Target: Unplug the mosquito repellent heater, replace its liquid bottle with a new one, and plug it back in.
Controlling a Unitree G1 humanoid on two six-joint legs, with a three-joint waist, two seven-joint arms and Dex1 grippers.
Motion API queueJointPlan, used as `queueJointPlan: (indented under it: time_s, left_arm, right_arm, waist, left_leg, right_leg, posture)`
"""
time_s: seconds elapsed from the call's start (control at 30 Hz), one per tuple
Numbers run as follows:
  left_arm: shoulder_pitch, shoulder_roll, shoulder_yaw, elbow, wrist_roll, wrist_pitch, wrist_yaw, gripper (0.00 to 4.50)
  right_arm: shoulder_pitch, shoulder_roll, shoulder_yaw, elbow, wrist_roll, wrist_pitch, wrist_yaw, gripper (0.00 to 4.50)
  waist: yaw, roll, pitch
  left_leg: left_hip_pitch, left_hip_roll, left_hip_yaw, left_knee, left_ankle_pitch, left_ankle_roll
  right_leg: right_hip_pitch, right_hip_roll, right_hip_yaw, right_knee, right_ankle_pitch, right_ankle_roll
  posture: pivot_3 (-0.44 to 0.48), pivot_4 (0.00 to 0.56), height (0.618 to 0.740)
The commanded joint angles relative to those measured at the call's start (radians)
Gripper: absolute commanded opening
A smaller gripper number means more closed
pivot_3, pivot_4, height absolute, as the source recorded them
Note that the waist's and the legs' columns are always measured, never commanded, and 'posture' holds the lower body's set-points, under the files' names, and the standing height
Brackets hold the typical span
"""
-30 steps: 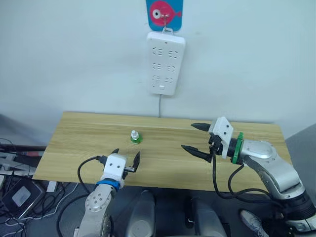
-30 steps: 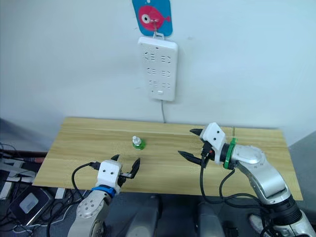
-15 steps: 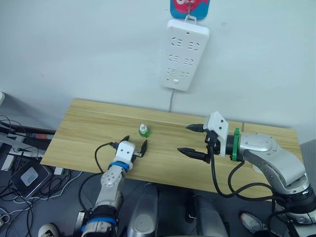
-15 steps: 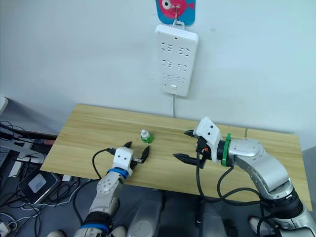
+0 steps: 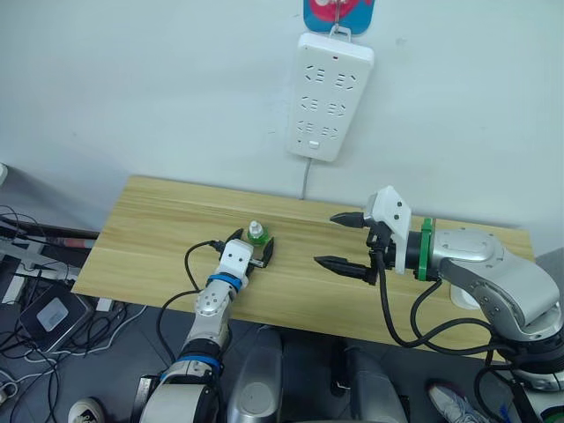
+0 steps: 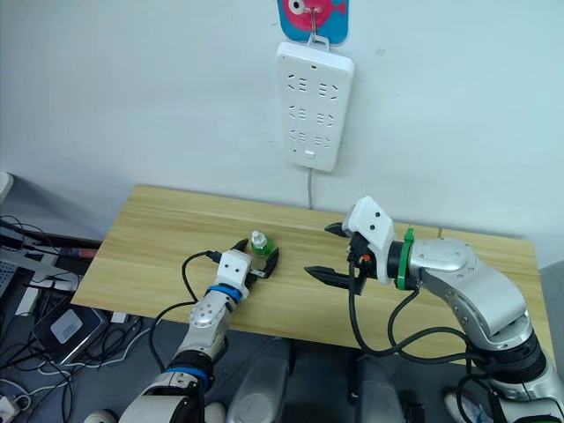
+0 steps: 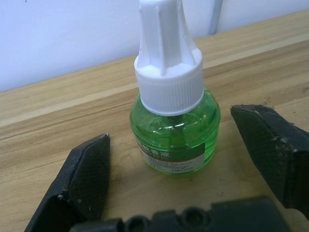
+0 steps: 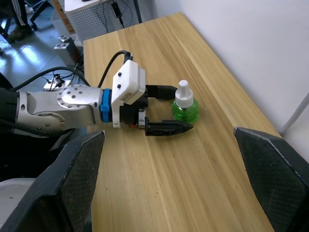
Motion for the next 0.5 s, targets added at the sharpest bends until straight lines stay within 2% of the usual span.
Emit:
queueJointPlan:
  time_s: [0.03,0.17,0.37,0.43,0.5]
  left_arm:
    - [0.012,-0.014,-0.013,0.025,0.015,-0.019,0.006,3.39]
    - [0.01,-0.014,-0.014,0.031,0.024,-0.031,0.023,2.25]
    - [0.024,0.01,-0.036,-0.039,0.032,-0.021,-0.009,2.2]
    - [0.042,0.034,-0.086,-0.141,0.031,0.032,-0.104,2.2]
    - [0.068,0.073,-0.154,-0.314,-0.015,0.135,-0.264,2.2]
  right_arm:
    - [0.002,0.004,-0.03,-0.046,0.026,0.004,-0.015,4.5]
    - [0.03,0.008,-0.022,-0.058,0.025,0.003,-0.027,4.5]
    - [0.091,0.026,0.001,-0.064,-0.012,-0.032,-0.06,4.5]
    - [0.126,0.023,-0.005,-0.06,-0.032,-0.062,-0.069,4.5]
    - [0.152,0.02,-0.022,-0.06,-0.04,-0.087,-0.071,4.5]
  waist:
    - [-0.001,0.0,0.0]
    - [-0.002,0.0,0.0]
    - [-0.007,0.0,0.0]
    - [-0.007,0.0,0.0]
    - [-0.008,0.0,0.0]
  left_leg:
    - [0.0,0.0,0.0,0.0,0.0,0.0]
    - [0.0,0.0,0.0,0.0,0.0,0.0]
    - [0.0,0.0,0.0,0.0,0.0,0.0]
    - [0.0,0.0,0.0,0.0,0.0,0.0]
    - [0.0,0.0,0.0,-0.001,0.0,-0.001]
  right_leg:
    - [0.0,0.0,0.0,0.0,0.0,0.0]
    - [0.0,0.0,0.0,0.0,0.0,0.0]
    - [0.0,0.0,0.0,0.0,0.0,0.0]
    - [0.0,0.0,0.0,-0.001,0.0,0.0]
    - [0.0,0.0,0.0,-0.001,0.0,0.0]
  posture:
    - [0.298,0.399,0.74]
    - [0.308,0.392,0.74]
    - [0.325,0.369,0.74]
    - [0.327,0.365,0.74]
    - [0.335,0.355,0.74]
